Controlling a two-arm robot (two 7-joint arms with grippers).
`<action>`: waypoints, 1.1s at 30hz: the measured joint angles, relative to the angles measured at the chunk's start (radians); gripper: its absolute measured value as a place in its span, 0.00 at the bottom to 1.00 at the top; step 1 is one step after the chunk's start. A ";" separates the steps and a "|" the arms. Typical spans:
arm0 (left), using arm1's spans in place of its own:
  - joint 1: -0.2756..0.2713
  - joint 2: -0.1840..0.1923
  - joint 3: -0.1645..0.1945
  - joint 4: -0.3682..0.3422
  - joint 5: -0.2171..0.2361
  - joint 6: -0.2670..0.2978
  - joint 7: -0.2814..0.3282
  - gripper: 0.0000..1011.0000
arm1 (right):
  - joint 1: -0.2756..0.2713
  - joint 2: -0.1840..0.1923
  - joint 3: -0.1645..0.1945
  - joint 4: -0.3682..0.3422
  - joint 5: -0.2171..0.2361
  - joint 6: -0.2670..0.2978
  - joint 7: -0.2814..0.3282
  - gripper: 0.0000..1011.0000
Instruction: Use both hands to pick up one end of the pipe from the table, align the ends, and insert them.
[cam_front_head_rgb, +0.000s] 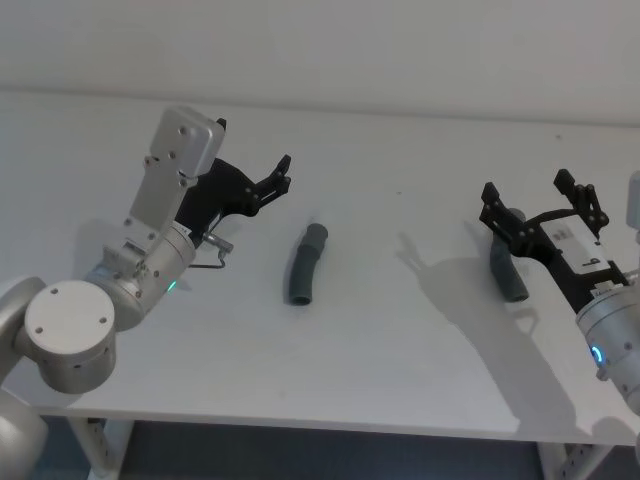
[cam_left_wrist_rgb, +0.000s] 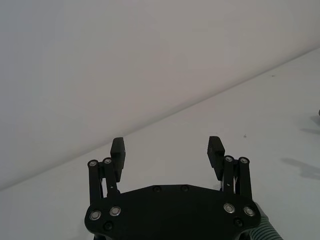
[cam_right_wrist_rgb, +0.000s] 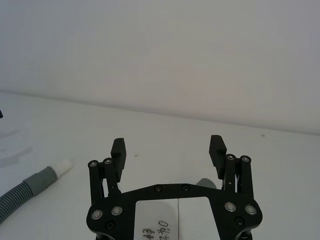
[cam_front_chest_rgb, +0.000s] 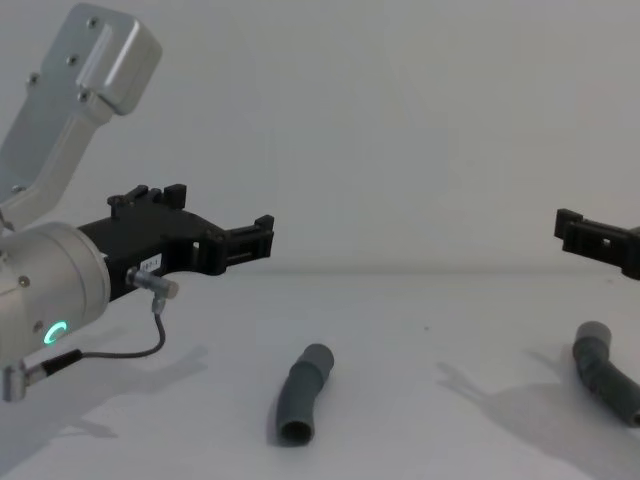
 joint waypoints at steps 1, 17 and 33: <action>0.000 0.000 0.000 0.000 0.000 0.000 0.000 0.99 | 0.000 0.000 0.000 0.000 0.000 0.000 0.000 0.99; -0.013 0.012 -0.002 -0.020 -0.051 0.073 -0.076 0.99 | 0.000 0.000 0.000 0.000 0.000 0.000 0.000 0.99; -0.079 0.023 0.015 -0.037 -0.129 0.285 -0.204 0.99 | 0.000 0.000 0.000 0.000 0.000 0.000 0.000 0.99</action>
